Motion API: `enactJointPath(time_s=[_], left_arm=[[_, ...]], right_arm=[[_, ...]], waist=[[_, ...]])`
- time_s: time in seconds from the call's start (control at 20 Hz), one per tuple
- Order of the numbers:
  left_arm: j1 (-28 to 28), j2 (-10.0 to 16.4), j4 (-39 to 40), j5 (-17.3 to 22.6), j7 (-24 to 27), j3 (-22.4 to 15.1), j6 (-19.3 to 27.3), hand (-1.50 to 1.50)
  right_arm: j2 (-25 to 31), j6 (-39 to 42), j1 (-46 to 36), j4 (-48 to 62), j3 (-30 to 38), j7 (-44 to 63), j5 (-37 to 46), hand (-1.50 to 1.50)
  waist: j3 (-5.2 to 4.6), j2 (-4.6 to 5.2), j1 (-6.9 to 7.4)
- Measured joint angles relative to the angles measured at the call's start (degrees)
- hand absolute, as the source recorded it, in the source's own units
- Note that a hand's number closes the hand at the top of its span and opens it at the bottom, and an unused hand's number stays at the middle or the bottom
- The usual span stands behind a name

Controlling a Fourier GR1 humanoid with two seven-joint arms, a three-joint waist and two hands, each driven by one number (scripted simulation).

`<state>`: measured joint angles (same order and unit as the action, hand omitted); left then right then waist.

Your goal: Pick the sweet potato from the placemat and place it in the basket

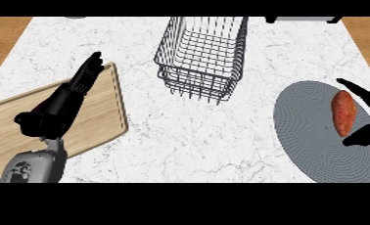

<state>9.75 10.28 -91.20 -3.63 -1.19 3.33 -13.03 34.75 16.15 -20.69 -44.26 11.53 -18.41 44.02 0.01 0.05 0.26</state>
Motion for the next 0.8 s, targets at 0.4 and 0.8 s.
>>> enactJointPath(time_s=[0.4,0.8], left_arm=[[-1.51,-0.34,-1.13,-0.70,0.54,0.12,-0.34,0.00],[-1.11,-0.28,0.00,-0.76,0.93,0.82,-0.72,0.00]], right_arm=[[-0.83,-0.29,-0.31,0.50,-2.47,-1.43,2.60,1.50],[-3.89,-4.85,0.40,-4.23,-7.65,-1.02,8.49,1.50]], waist=[[-0.43,-0.27,-0.03],[-1.29,-0.67,-0.58]])
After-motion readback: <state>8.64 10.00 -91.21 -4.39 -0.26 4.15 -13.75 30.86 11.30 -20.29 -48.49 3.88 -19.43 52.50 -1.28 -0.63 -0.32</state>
